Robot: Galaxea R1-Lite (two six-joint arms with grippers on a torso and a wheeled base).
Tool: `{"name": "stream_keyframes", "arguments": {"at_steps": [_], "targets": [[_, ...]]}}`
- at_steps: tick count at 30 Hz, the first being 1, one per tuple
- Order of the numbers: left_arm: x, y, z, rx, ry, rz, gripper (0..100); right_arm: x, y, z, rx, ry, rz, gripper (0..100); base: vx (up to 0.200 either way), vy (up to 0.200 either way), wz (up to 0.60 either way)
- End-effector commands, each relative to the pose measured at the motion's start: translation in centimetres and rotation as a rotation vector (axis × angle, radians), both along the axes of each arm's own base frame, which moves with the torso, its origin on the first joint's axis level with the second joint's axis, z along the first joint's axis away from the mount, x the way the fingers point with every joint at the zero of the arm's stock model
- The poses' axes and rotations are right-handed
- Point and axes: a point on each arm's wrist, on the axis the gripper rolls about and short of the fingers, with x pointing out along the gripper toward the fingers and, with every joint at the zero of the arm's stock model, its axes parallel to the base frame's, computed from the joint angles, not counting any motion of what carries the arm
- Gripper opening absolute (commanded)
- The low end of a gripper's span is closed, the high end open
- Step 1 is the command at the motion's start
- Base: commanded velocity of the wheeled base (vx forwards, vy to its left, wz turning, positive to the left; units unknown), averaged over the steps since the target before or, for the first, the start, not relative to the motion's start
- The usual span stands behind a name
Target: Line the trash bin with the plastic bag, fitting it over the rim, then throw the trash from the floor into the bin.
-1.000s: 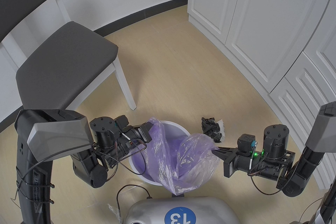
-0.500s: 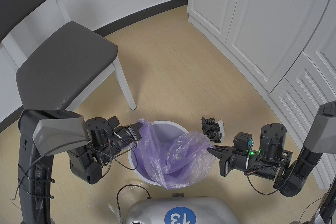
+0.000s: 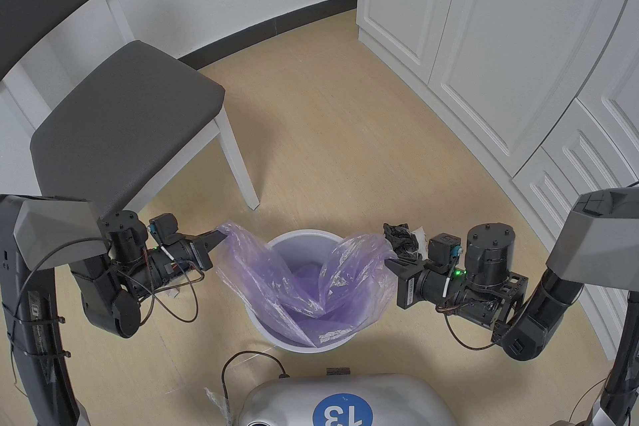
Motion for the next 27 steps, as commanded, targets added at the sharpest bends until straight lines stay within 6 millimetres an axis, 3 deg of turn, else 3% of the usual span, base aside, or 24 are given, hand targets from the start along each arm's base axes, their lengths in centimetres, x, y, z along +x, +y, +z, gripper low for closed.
{"name": "stream_keyframes", "arguments": {"at_steps": [1, 4, 13, 27], "targets": [[-0.6, 0.9, -0.2, 0.041, -0.022, 0.008, 0, 1.4, -0.2, 0.4, 0.007, -0.001, -0.042, 0, 0.000, 0.000, 0.00], [-0.7, 1.5, -0.7, 0.107, -0.054, 0.011, 0, 1.7, -1.1, 1.2, -0.007, 0.029, -0.073, 0, 0.000, 0.000, 0.00], [-1.7, 1.2, -0.2, 0.139, -0.017, -0.009, 0, -0.1, -2.1, 4.7, -0.078, 0.149, -0.076, 0, 0.000, 0.000, 0.00], [-3.6, 0.6, -1.2, 0.320, 0.107, -0.108, 0, -2.5, -2.0, 3.9, -0.186, 0.228, -0.013, 0, 0.000, 0.000, 0.00]]}}
